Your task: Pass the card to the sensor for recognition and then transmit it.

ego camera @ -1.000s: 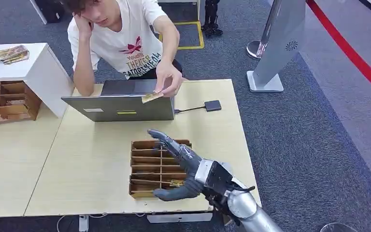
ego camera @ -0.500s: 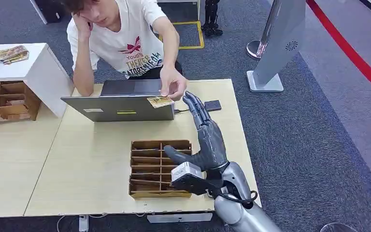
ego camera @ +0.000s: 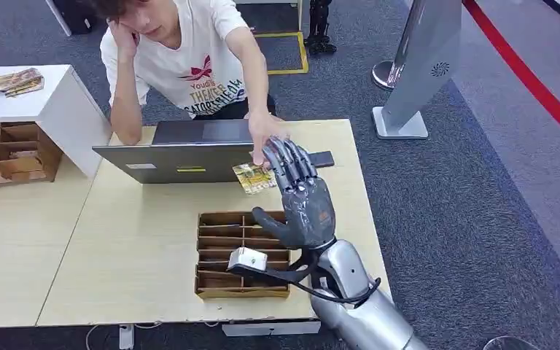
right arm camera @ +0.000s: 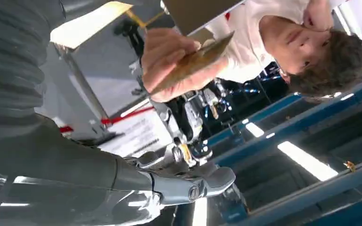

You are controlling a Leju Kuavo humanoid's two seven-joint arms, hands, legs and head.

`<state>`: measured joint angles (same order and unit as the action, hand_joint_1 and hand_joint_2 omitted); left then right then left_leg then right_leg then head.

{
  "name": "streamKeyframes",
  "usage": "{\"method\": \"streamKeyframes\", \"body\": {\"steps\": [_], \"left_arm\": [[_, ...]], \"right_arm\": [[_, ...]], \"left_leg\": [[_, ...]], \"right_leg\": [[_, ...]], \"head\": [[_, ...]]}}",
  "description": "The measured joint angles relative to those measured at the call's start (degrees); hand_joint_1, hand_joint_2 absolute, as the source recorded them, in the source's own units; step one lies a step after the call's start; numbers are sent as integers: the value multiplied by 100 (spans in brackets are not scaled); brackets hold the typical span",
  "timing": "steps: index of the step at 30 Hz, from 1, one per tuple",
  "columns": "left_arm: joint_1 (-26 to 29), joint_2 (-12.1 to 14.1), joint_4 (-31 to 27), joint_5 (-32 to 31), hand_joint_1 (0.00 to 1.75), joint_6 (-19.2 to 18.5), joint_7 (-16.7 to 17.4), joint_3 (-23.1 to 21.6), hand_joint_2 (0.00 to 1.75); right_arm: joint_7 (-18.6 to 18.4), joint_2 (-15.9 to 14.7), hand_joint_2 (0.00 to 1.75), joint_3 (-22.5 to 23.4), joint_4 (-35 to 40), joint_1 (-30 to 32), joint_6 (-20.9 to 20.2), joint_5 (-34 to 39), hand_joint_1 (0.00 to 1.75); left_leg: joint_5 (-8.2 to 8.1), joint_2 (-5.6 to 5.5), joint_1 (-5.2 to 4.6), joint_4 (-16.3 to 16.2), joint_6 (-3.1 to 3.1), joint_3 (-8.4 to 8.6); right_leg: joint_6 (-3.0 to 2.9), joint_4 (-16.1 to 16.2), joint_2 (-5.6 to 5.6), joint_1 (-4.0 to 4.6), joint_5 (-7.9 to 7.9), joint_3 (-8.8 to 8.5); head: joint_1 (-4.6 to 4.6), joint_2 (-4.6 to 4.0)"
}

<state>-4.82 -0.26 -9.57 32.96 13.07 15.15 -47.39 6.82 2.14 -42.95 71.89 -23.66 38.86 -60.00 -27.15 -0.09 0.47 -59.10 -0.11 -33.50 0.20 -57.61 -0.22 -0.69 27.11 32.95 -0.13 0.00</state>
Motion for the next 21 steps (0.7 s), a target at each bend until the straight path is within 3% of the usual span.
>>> {"method": "streamKeyframes", "body": {"steps": [9,10,11,12,14,21], "left_arm": [[-39,-2,0,-15,0,-24,33,-11,0],[-38,-2,0,-15,0,-24,35,-13,0],[-38,-2,0,-15,0,-28,35,-13,0],[-38,-4,0,-15,0,-33,35,-13,0],[-39,-4,0,-15,0,-39,35,-15,0],[-41,-4,0,-15,0,-57,42,-39,0]], "right_arm": [[-149,107,175,11,-142,-126,63,-655,7],[-153,116,175,13,-142,-129,63,-660,17],[-153,125,175,17,-142,-129,63,-660,89],[-153,138,175,24,-142,-129,63,-660,134],[-146,155,175,35,-142,-129,63,-660,148],[-72,208,175,70,-140,-121,63,-653,148]], "left_leg": [[0,0,1,0,0,0],[0,0,1,0,0,0],[0,0,1,0,0,0],[0,1,1,0,0,0],[0,1,1,0,0,0],[0,1,1,0,0,1]], "right_leg": [[0,0,0,0,0,0],[0,0,0,0,0,0],[0,0,0,1,0,0],[0,0,1,1,0,0],[0,0,1,0,0,0],[0,0,0,0,0,1]], "head": [[2,0],[0,0],[0,0],[2,0],[2,0],[2,0]]}}
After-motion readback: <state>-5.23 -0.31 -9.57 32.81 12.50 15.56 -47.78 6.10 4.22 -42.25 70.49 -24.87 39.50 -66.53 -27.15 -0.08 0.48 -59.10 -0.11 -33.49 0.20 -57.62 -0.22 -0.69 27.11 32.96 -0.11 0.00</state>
